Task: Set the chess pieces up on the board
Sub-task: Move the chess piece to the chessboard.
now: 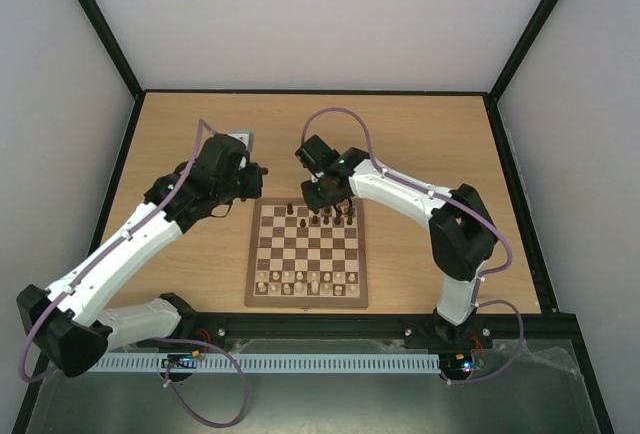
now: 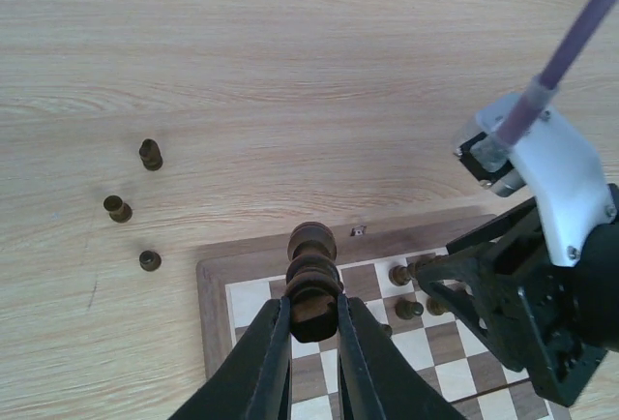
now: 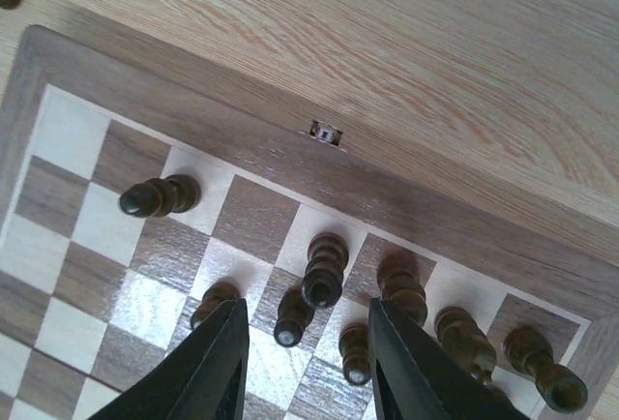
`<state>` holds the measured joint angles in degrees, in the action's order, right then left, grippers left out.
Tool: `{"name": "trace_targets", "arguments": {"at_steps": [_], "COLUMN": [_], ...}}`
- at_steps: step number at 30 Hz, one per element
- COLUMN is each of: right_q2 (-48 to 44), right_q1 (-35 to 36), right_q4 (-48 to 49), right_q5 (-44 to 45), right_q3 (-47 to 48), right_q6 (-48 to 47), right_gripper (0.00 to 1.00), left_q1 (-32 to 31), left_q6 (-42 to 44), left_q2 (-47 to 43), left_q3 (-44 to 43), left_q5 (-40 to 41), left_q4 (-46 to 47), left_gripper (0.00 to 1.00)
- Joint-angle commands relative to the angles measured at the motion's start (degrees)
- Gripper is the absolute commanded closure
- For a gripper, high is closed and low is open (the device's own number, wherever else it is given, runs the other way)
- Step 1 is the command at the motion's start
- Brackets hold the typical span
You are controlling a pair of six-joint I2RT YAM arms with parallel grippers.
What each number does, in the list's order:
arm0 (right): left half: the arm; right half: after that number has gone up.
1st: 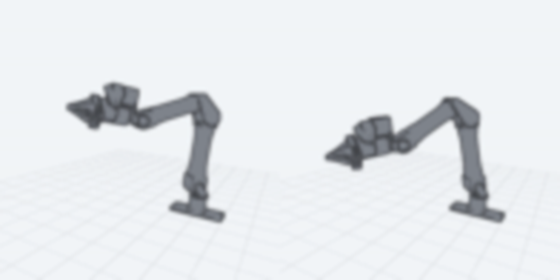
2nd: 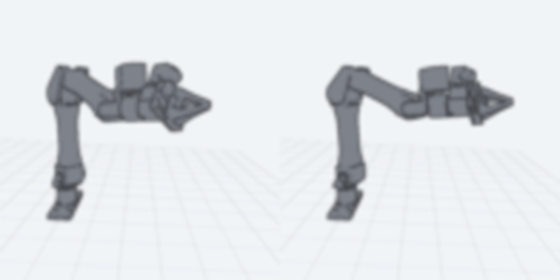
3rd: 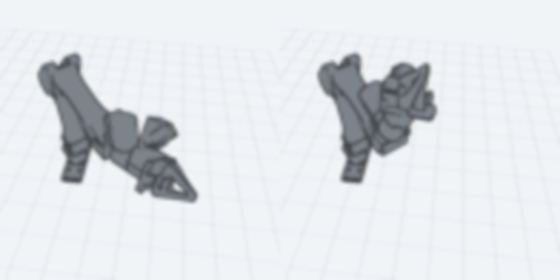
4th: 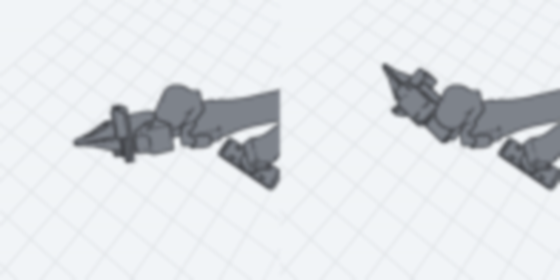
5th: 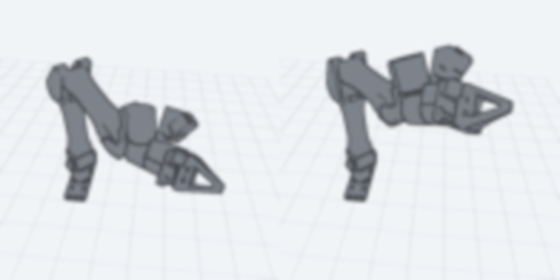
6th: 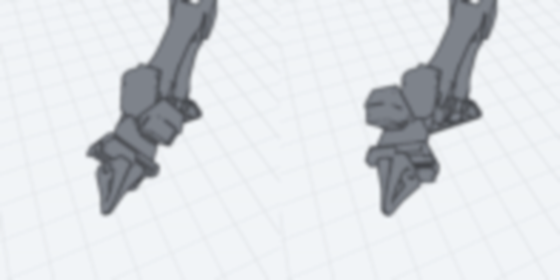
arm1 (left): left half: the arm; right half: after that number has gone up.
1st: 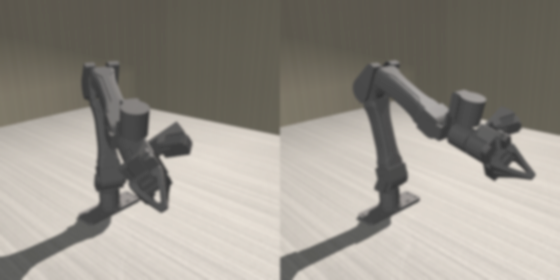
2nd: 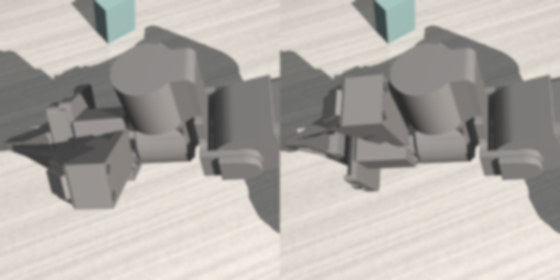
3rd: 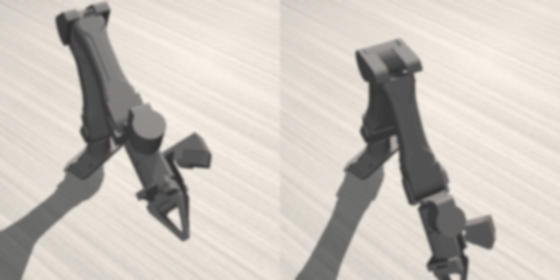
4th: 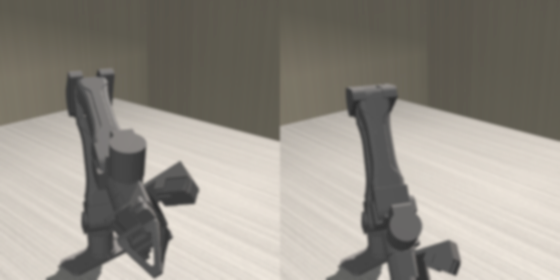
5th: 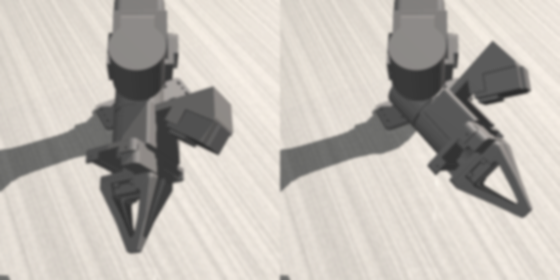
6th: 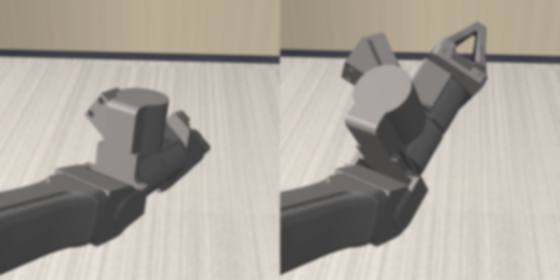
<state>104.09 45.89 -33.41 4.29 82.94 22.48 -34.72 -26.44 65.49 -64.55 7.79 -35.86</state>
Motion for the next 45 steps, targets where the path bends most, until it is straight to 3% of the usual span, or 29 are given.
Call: {"name": "trace_targets", "arguments": {"at_steps": [1,26,31,45], "right_q2": [2.7,8.3,8.6,10.4], "right_q1": [0.4,0.7,0.9,3.0], "right_q4": [-4.7,-5.4,-5.4,-5.6], "right_q5": [2.3,1.4,0.9,0.3], "right_q3": [2.6,4.9,5.7,9.3], "right_q6": [0.2,-0.2,-0.5,-1.0], "right_gripper": [0.64,0.81,0.88,0.89], "left_q1": [-0.2,-0.1,0.0,0.4], "left_q6": [-0.2,1.1,1.4,1.6], "left_q2": [-2.0,-1.9,-1.4,-1.0], "left_q3": [1.1,1.6,1.5,1.5], "left_q5": [1.0,0.6,0.6,0.6], "left_q4": [-1.6,-0.9,-0.7,-0.5], "left_gripper": [0.92,0.91,0.91,0.91]}}
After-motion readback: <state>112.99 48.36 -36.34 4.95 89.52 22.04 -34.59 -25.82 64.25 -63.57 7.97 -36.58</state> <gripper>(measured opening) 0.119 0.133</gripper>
